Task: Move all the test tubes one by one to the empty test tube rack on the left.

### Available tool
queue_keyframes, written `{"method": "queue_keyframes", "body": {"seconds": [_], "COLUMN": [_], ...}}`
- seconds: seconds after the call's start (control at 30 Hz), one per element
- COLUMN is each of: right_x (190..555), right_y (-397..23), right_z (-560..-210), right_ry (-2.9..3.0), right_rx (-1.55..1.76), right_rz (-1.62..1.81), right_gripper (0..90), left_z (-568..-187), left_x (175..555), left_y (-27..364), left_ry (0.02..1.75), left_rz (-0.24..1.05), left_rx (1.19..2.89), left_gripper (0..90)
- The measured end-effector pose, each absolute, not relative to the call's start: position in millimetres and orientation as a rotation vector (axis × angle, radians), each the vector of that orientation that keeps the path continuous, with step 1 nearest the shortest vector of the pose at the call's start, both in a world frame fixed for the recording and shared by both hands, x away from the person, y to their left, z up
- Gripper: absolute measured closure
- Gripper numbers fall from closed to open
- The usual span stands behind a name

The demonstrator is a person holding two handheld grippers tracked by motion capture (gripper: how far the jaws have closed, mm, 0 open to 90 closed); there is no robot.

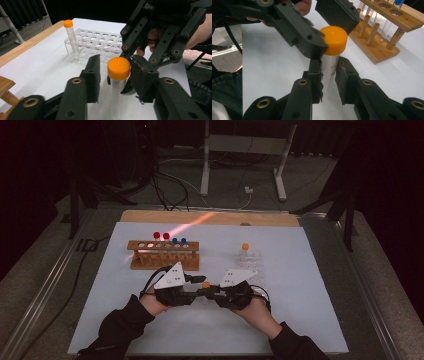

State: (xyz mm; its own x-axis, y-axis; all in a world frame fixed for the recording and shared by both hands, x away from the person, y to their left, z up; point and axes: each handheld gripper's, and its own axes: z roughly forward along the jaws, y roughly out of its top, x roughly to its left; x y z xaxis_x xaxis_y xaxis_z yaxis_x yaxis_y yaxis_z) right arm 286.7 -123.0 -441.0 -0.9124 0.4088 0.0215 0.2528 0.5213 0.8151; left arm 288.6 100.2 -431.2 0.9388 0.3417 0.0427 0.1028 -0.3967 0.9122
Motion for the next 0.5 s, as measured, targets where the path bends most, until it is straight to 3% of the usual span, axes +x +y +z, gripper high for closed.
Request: {"method": "queue_keyframes", "body": {"seconds": [0.37,0.5], "right_x": [286.1,286.5], "right_y": [-122.5,-124.3], "right_z": [-441.0,-440.0], "right_ry": [2.586,2.565], "right_rx": [0.568,0.586], "right_rz": [1.345,1.362], "right_gripper": [74.6,68.8], "left_z": [-431.6,-427.1], "left_x": [288.4,290.0], "left_y": [96.9,101.0], "left_ry": [0.297,0.315], "left_rz": [0.278,0.270], "left_rx": [1.989,1.970], "left_gripper": [70.5,71.1]}}
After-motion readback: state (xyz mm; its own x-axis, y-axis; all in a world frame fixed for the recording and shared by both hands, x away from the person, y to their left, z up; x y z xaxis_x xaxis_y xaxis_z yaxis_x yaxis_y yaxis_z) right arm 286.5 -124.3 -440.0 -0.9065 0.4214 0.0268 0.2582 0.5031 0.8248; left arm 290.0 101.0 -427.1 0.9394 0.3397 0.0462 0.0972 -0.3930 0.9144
